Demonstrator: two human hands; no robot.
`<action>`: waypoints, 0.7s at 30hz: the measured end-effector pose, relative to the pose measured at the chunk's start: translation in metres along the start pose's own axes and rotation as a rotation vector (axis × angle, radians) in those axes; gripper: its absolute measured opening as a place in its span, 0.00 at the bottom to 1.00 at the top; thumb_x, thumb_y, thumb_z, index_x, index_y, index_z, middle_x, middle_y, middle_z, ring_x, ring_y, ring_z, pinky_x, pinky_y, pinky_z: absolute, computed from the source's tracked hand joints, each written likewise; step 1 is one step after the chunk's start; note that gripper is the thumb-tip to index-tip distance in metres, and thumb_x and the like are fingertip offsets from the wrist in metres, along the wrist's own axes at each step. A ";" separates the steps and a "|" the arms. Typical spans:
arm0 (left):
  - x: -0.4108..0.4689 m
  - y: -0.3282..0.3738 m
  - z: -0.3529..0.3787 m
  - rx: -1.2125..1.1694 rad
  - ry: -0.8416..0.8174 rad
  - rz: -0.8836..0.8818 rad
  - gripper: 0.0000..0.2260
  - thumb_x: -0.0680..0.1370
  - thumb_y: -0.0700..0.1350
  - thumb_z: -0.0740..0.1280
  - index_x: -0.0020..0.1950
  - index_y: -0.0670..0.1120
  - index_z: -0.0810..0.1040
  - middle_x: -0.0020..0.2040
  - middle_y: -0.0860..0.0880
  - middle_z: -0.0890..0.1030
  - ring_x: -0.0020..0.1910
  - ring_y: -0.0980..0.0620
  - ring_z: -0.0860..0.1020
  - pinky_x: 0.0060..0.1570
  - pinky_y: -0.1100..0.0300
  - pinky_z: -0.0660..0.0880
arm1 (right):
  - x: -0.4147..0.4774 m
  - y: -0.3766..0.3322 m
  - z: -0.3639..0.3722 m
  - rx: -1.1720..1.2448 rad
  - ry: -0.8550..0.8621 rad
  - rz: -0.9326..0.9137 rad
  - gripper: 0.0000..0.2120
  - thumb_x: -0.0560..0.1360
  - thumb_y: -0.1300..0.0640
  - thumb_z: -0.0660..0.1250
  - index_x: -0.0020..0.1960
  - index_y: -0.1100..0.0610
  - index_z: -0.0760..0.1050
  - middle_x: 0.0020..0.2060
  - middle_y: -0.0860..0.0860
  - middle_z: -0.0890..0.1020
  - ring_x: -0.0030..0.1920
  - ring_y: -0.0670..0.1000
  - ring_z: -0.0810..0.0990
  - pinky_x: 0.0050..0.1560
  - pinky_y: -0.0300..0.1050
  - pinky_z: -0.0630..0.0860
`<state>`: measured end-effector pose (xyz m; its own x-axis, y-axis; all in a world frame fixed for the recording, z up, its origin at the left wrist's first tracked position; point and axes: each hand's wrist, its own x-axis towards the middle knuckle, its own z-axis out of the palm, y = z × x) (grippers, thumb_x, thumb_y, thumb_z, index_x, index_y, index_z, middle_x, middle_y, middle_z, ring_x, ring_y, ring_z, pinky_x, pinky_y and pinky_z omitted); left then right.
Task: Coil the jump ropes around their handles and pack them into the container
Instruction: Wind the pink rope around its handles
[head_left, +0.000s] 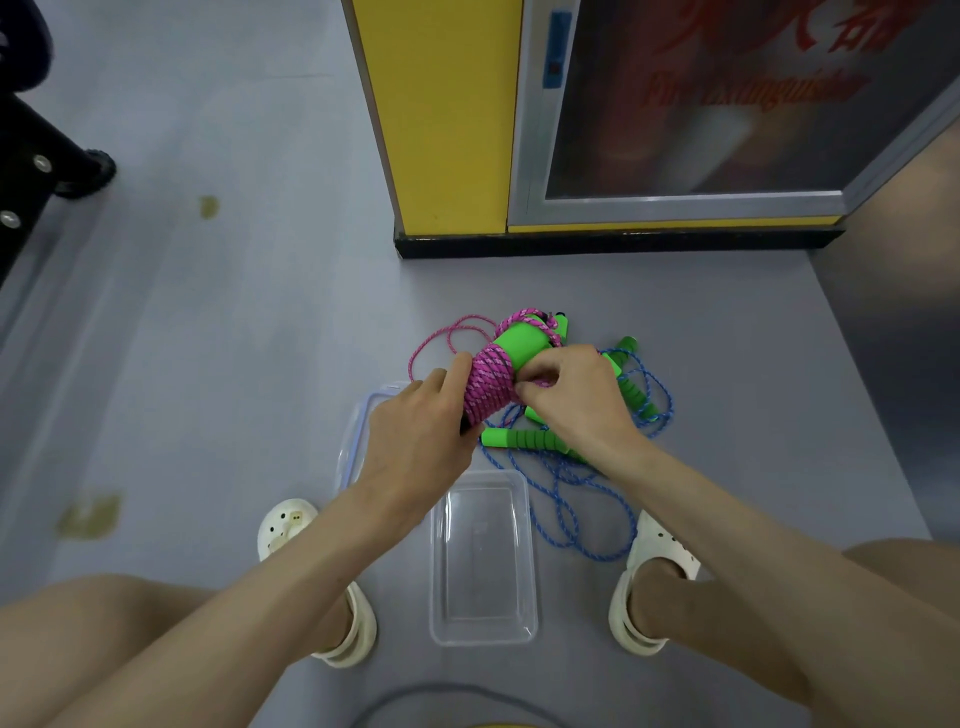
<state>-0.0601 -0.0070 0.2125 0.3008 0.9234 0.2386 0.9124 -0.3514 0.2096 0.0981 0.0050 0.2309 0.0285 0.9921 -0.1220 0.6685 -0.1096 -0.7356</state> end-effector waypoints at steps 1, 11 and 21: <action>0.000 -0.001 0.000 -0.018 -0.004 -0.009 0.27 0.59 0.43 0.81 0.55 0.41 0.78 0.33 0.48 0.79 0.27 0.47 0.77 0.22 0.64 0.60 | 0.000 -0.001 -0.001 -0.010 -0.024 -0.024 0.06 0.72 0.64 0.69 0.46 0.60 0.84 0.41 0.51 0.85 0.41 0.46 0.79 0.46 0.36 0.74; -0.004 0.000 -0.003 -0.144 -0.092 -0.107 0.26 0.71 0.50 0.74 0.64 0.45 0.70 0.48 0.48 0.81 0.41 0.45 0.80 0.33 0.59 0.65 | 0.002 -0.002 0.002 0.064 -0.091 -0.029 0.09 0.68 0.57 0.76 0.44 0.58 0.79 0.37 0.45 0.79 0.41 0.44 0.78 0.47 0.42 0.76; -0.007 -0.002 0.003 -0.031 -0.114 -0.079 0.23 0.69 0.49 0.75 0.60 0.44 0.71 0.42 0.48 0.79 0.37 0.44 0.79 0.29 0.59 0.59 | 0.006 -0.001 0.000 -0.001 -0.242 0.025 0.06 0.71 0.57 0.73 0.44 0.60 0.82 0.37 0.50 0.82 0.37 0.47 0.79 0.42 0.42 0.77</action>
<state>-0.0629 -0.0124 0.2074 0.2595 0.9593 0.1115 0.9260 -0.2800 0.2533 0.0975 0.0110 0.2313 -0.1335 0.9457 -0.2964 0.6708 -0.1340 -0.7295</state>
